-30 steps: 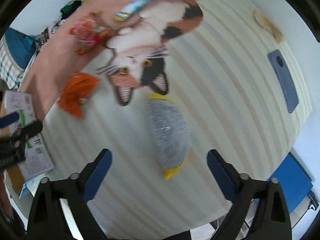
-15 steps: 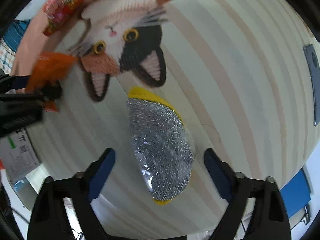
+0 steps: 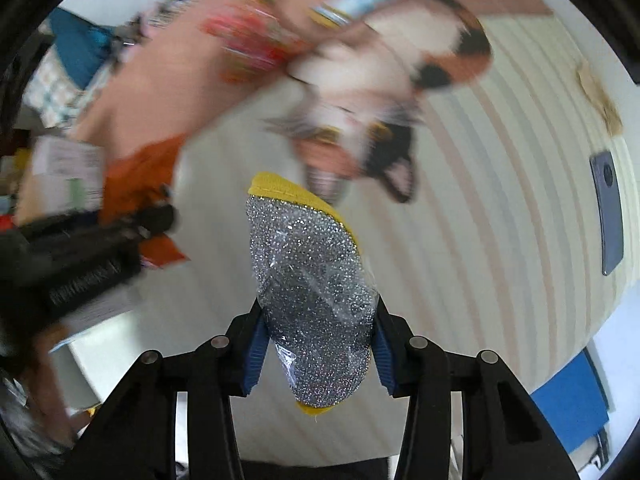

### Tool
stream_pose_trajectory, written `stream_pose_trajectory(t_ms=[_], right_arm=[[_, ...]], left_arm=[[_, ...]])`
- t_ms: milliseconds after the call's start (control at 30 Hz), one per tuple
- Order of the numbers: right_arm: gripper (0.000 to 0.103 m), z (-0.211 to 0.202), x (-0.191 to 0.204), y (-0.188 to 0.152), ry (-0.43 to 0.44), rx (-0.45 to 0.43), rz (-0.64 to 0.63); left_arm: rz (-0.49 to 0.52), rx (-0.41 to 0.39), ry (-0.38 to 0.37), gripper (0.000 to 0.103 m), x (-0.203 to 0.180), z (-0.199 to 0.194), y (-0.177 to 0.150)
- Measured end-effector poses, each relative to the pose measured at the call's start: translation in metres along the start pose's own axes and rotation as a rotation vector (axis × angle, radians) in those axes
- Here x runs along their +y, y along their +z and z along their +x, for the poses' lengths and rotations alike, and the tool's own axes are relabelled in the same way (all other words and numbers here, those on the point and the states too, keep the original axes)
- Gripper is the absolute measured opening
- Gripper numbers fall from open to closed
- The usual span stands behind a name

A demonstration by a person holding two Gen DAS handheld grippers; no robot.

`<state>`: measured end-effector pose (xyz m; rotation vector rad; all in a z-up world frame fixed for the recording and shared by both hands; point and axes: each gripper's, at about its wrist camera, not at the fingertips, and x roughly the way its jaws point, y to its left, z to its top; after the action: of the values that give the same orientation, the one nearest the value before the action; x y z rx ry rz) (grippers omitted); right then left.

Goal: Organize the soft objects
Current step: 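Place the orange bag and glitter sponge into the box and open both tools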

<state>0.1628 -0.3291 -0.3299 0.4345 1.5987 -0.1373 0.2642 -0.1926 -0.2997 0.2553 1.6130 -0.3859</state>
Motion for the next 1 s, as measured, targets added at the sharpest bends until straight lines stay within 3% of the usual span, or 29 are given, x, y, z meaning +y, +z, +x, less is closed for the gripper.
stream_pose_trajectory(t_ms=[100,267,467,567,767,1000], right_arm=[[0.048,-0.027,0.039,-0.013,0.070,-0.035,-0.062],[0.048,-0.042,0.138,-0.019,0.201,-0.024,-0.207],[0.048,-0.018,0.267,-0.038,0.265,0.033,-0.366],[0.048,0.003,0.323,-0.044,0.252,0.041,-0.415],[0.048,0.038,0.393,-0.046,0.221,0.087,-0.410],[0.048,0.070,0.419,-0.042,0.196,0.131,-0.399]], left_arm=[[-0.108,-0.069,-0.049,0.041,0.047,-0.048,-0.031],[-0.262,-0.111,-0.040,0.041,0.149,-0.092,-0.097],[-0.423,-0.060,0.053,0.041,0.264,-0.090,-0.134],[-0.501,-0.013,0.043,0.041,0.312,-0.072,-0.145],[-0.604,0.070,-0.012,0.041,0.362,-0.033,-0.154],[-0.620,0.132,-0.084,0.041,0.379,-0.008,-0.155]])
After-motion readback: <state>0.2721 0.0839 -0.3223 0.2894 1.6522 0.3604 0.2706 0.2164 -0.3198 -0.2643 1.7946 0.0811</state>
